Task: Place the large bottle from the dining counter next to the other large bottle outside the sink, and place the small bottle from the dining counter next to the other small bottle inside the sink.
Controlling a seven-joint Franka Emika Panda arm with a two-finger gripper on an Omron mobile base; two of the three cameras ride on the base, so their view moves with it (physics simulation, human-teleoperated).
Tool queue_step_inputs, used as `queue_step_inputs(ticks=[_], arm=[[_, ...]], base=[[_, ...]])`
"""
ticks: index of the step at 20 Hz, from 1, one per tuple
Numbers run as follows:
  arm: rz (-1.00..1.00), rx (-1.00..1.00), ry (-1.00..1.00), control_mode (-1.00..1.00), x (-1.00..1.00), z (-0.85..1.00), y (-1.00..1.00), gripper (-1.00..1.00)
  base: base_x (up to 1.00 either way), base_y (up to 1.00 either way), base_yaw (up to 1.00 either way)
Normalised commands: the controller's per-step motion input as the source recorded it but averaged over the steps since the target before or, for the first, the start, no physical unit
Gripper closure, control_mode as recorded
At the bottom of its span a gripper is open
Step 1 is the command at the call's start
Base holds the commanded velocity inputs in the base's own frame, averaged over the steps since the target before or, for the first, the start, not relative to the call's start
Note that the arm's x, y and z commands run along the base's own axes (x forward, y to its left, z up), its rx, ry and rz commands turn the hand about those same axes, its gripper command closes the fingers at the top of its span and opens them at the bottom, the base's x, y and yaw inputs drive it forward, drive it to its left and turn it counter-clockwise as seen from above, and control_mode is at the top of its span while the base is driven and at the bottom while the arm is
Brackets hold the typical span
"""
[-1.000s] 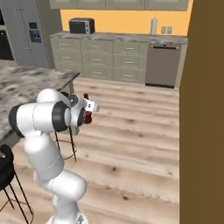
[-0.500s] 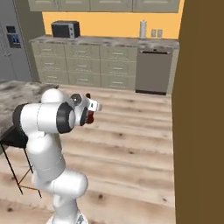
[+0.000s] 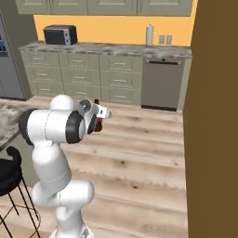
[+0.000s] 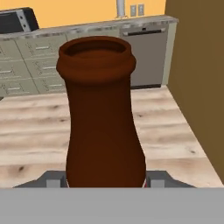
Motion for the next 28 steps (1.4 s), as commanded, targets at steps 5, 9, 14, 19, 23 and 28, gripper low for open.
queue_step_inputs(ticks=[5, 9, 14, 19, 23, 28], arm=[[0.00, 0.00, 0.00, 1.00, 0.00, 0.00, 0.00, 1.00], [0.00, 0.00, 0.00, 1.00, 0.00, 0.00, 0.00, 1.00], [0.00, 0.00, 0.00, 1.00, 0.00, 0.00, 0.00, 1.00], [0.00, 0.00, 0.00, 1.00, 0.00, 0.00, 0.00, 1.00], [0.00, 0.00, 0.00, 1.00, 0.00, 0.00, 0.00, 1.00], [0.00, 0.00, 0.00, 1.00, 0.00, 0.00, 0.00, 1.00]], base=[[1.00, 0.42, 0.02], [1.00, 0.44, 0.10], [1.00, 0.22, 0.07], [1.00, 0.00, 0.02], [1.00, 0.11, 0.02], [1.00, 0.57, 0.08]])
